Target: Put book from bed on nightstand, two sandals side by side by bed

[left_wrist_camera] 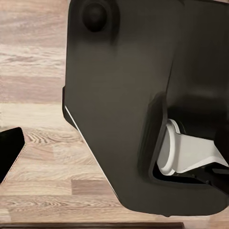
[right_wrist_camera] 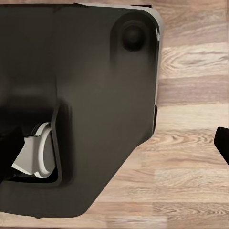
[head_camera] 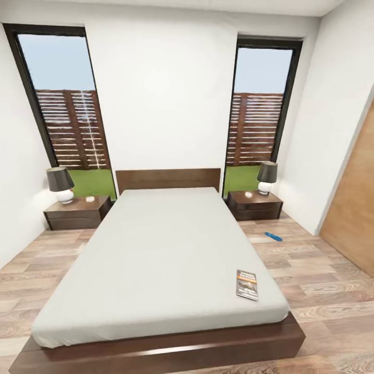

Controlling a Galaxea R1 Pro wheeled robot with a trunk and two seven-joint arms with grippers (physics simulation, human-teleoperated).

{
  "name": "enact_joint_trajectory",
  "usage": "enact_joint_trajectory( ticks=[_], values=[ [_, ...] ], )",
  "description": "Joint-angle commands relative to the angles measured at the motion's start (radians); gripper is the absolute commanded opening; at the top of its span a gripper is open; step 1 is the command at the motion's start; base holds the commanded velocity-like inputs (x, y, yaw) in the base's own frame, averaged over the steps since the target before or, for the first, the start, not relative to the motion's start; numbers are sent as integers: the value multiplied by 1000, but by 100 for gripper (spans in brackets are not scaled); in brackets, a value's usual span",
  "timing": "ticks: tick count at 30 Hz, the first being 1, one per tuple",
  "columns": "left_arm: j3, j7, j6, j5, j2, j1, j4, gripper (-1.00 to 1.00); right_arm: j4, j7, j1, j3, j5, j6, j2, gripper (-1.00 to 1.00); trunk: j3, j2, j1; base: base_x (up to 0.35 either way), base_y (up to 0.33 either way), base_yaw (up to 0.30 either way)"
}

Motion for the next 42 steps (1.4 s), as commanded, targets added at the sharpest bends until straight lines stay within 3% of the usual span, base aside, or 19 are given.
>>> enact_joint_trajectory(
  ticks=[1,24,42],
  values=[
    [4,0,-1,9,0,0,0,100,1,4,0,0,0,-2,-1,100,0,-1,0,0,0,-300],
    [4,0,-1,9,0,0,0,100,1,4,0,-1,0,-2,-2,100,-11,-1,0,0,0,-276],
    [4,0,-2,9,1,0,0,100,1,4,0,-1,0,-2,-1,100,-28,-1,0,0,0,-162]
  ],
)
